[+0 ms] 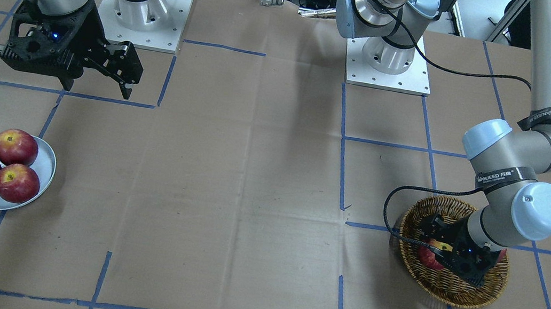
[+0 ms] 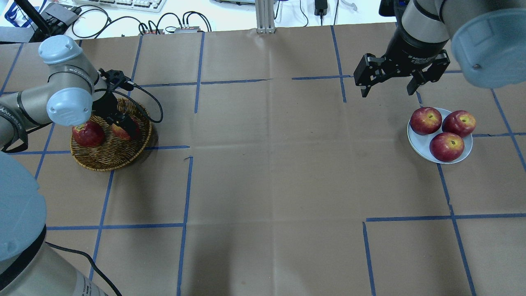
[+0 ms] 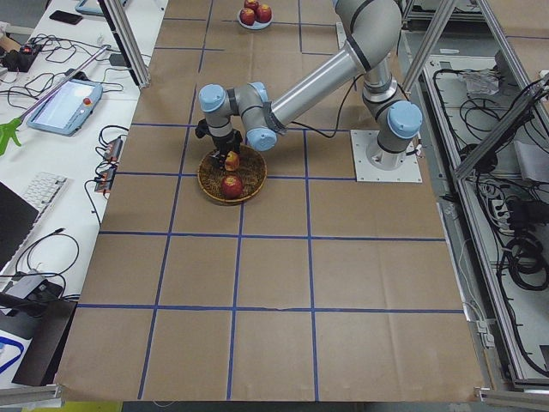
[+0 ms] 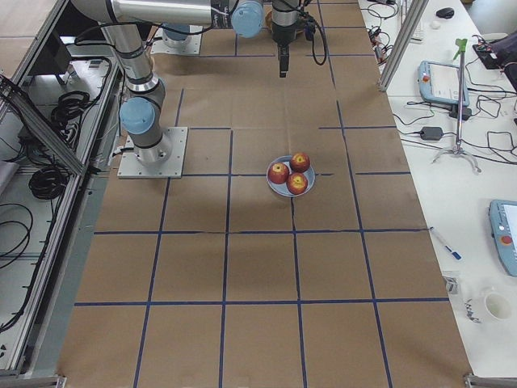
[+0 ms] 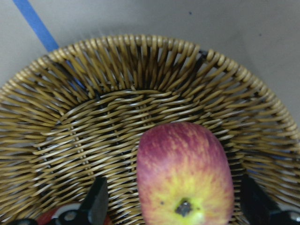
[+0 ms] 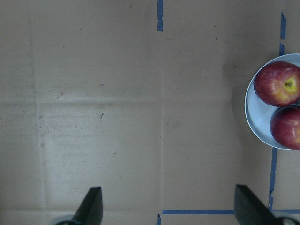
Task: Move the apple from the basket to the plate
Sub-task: 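Lower the left gripper onto the yellow-red apple and close on it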
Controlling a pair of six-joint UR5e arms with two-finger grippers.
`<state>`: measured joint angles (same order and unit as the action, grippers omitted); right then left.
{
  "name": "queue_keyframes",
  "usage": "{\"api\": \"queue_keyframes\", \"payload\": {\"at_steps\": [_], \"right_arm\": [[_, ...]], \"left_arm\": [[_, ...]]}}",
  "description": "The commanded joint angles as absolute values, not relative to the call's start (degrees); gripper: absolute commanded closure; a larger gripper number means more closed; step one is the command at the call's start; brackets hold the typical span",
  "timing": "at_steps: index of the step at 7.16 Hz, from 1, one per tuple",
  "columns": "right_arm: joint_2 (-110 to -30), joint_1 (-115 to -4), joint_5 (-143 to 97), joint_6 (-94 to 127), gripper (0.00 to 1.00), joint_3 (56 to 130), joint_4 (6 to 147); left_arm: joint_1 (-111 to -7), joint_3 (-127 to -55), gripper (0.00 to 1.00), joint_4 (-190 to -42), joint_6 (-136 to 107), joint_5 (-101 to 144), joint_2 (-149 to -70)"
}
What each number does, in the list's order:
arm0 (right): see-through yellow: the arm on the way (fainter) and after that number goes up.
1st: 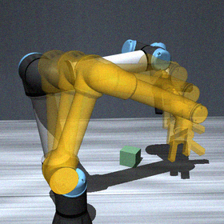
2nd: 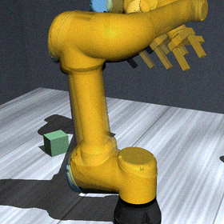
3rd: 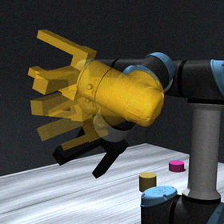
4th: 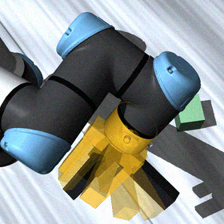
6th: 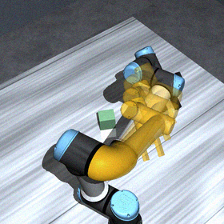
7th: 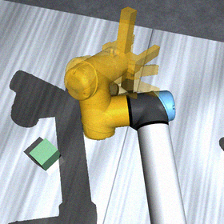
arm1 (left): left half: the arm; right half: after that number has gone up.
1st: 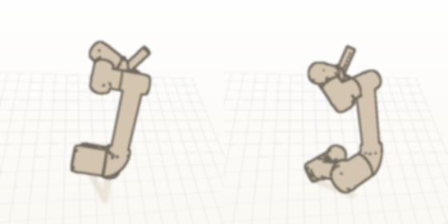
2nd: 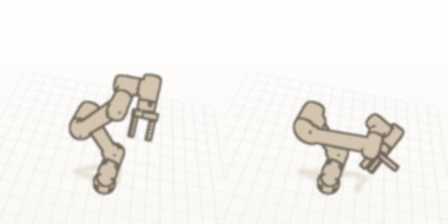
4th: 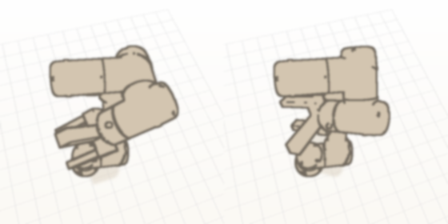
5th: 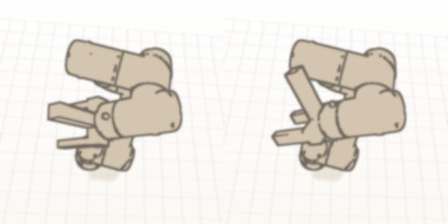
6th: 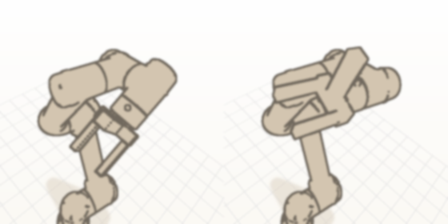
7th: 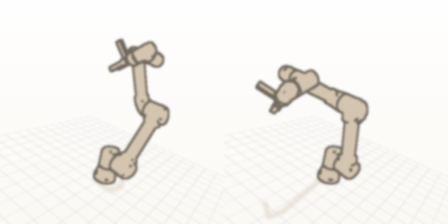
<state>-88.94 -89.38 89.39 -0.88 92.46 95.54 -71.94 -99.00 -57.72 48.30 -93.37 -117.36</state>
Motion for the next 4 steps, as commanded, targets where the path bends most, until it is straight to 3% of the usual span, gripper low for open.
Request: {"api": "queue_keyframes", "payload": {"at_steps": [1, 3, 4], "right_arm": [[-88.9, -89.4, 89.4, -0.9, 0.0, 92.5, 95.5], [-88.9, -89.4, 89.4, -0.9, 0.0, 92.5, 95.5], [-88.9, -89.4, 89.4, -0.9, 0.0, 92.5, 95.5]], "left_arm": [[-71.9, -99.7, 0.02, -57.0, 48.1, -93.4, -117.6], [-72.0, -99.9, 0.07, -57.0, 47.6, -93.3, -117.7], [-72.0, -99.9, 0.22, -57.0, 47.5, -93.3, -117.8]]}}
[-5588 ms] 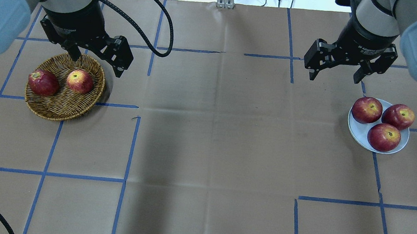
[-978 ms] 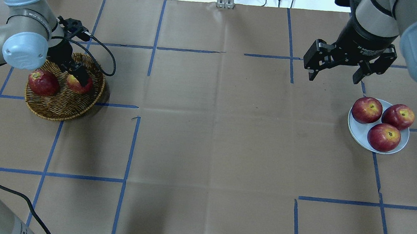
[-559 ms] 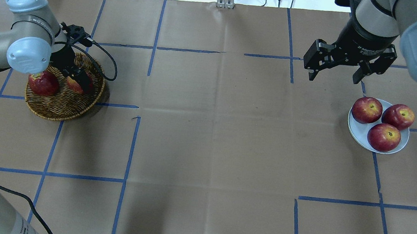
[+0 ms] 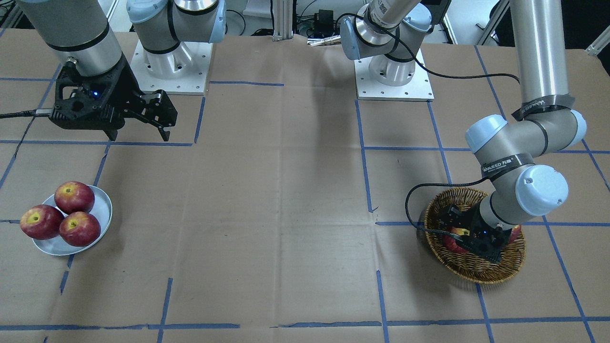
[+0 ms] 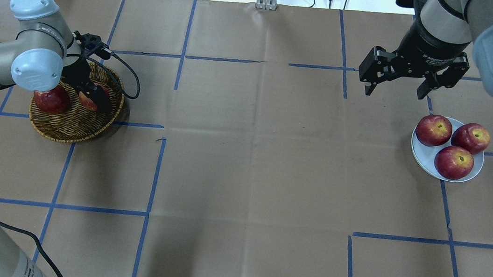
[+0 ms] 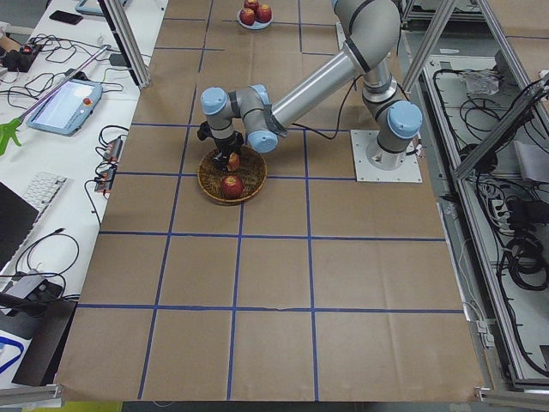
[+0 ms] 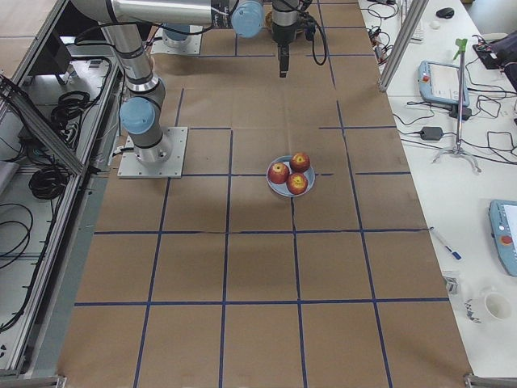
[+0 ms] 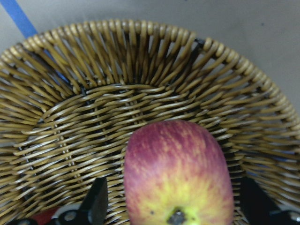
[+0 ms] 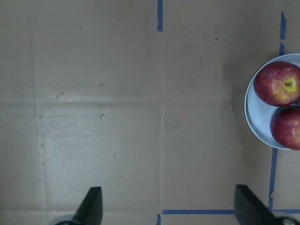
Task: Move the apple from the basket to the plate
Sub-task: 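Lower the left gripper onto the yellow-red apple and close on it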
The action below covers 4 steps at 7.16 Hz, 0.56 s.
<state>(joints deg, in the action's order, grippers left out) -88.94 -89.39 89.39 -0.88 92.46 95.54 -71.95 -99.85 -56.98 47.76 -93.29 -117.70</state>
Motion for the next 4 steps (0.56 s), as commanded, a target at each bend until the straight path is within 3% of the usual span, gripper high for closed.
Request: {"api": "queue_keyframes", "payload": {"at_steps": [1, 3, 4], "right_arm": [[-88.9, -89.4, 89.4, -0.9, 0.0, 92.5, 95.5], [-88.9, -89.4, 89.4, -0.9, 0.0, 92.5, 95.5], [-88.9, -89.4, 89.4, -0.9, 0.0, 92.5, 95.5]], "left_arm": [[-72.0, -99.8, 0.35, -57.0, 47.5, -93.3, -117.7], [-72.2, -99.6, 0.59, -56.9, 47.7, -93.4, -117.6], [-72.5, -98.3, 0.59, -56.7, 47.5, -93.3, -116.8]]}}
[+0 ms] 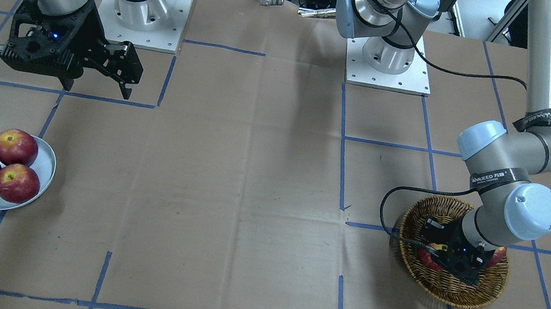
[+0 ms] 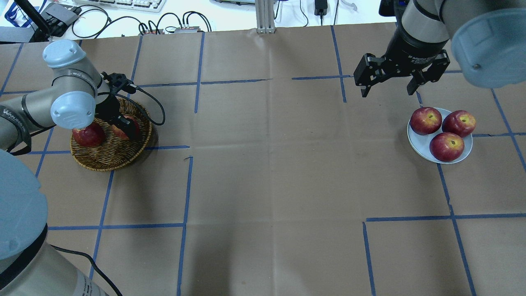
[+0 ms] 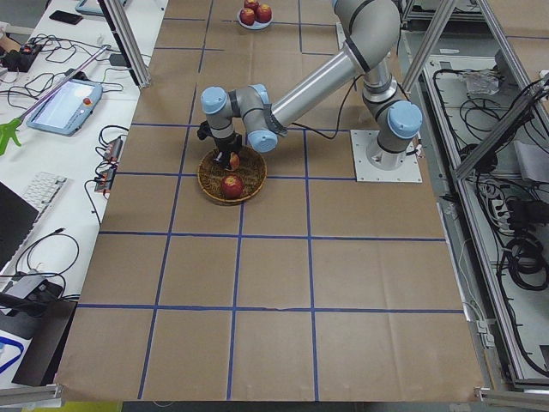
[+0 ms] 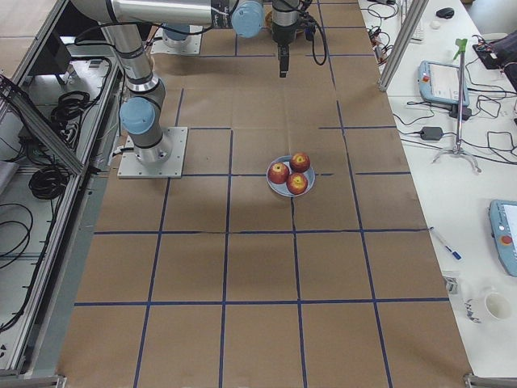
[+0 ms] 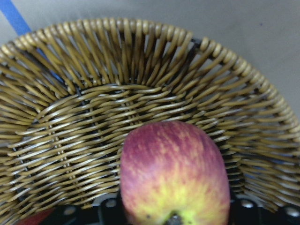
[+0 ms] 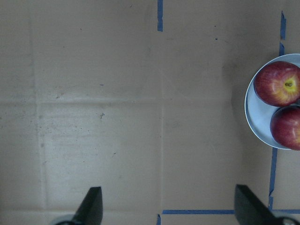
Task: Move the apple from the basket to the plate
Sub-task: 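Lower the left gripper onto the yellow-red apple and close on it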
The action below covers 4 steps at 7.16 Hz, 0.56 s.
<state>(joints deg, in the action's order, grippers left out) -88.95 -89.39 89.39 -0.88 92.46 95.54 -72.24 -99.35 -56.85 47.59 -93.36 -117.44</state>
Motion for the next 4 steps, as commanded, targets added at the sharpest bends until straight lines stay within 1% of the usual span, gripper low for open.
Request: {"api": "queue_keyframes", "payload": {"at_steps": [1, 4], "right_arm": [[-88.9, -89.4, 89.4, -0.9, 0.0, 92.5, 95.6], [-88.9, -89.4, 89.4, -0.9, 0.0, 92.5, 95.6]], "left_arm": [[-73.3, -97.7, 0.59, -56.5, 45.1, -93.2, -115.4], [-79.4, -97.3, 0.59, -59.2, 33.3, -93.3, -110.1]]}}
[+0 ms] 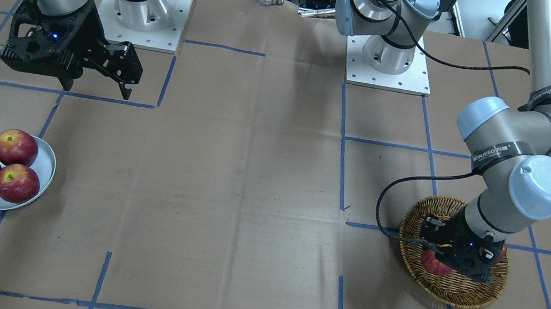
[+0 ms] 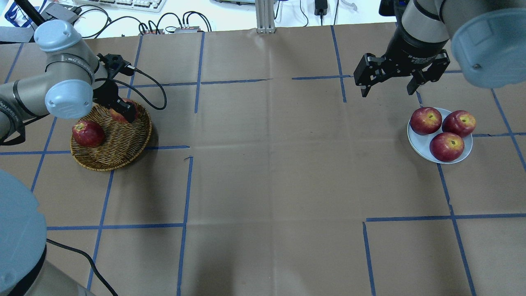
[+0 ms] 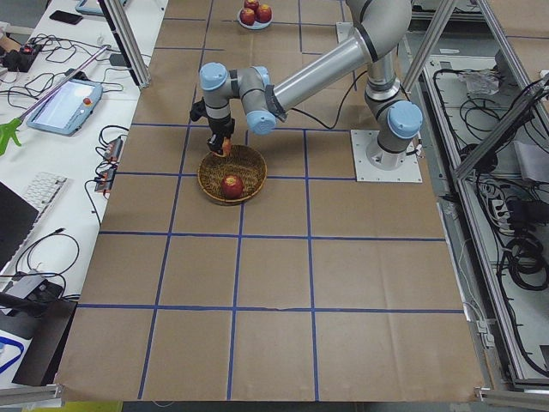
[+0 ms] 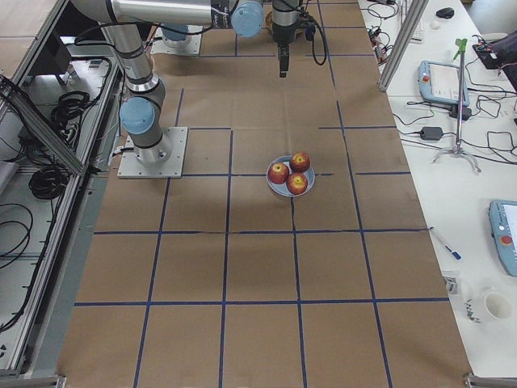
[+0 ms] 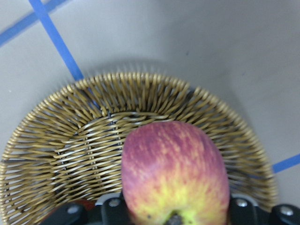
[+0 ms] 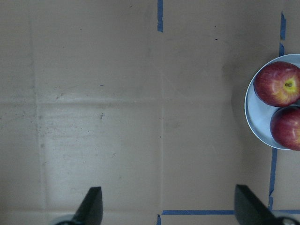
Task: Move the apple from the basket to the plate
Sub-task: 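Lift the apple with the left gripper and carry it toward the table center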
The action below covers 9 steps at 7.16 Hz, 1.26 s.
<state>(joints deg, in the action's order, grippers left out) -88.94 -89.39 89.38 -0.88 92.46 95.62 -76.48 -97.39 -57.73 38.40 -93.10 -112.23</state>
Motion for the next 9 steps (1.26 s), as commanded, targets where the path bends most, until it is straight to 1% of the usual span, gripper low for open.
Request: {"api": "queue_keyframes", "payload": {"at_steps": [1, 2, 5, 7, 8, 9], "right_arm": [[-88.9, -89.4, 89.4, -0.9, 0.0, 92.5, 95.6], [-88.9, -89.4, 89.3, -0.9, 0.0, 92.5, 95.6], [-88.9, -89.4, 89.4, -0.9, 0.0, 92.5, 95.6], [-88.9, -89.4, 89.4, -0.9, 0.0, 92.5, 95.6], [-88.9, -89.4, 89.4, -0.9, 0.0, 92.5, 95.6], [-88.9, -89.4, 89.4, -0.9, 0.0, 92.5, 95.5]], "left_arm": [[-82.5, -97.3, 0.54, -60.2, 28.4, -93.3, -108.6], [-86.3, -97.3, 0.52, -61.1, 21.7, -93.4, -107.8], [-98.8, -97.1, 0.52, -61.1, -0.1, -93.3, -109.5], [-103.9, -96.2, 0.52, -60.2, -7.8, -92.8, -112.9], [-106.8, -93.5, 0.52, -59.9, -10.9, -92.7, -115.6], [-110.4, -88.8, 0.52, -59.9, -13.9, -93.3, -119.9]]}}
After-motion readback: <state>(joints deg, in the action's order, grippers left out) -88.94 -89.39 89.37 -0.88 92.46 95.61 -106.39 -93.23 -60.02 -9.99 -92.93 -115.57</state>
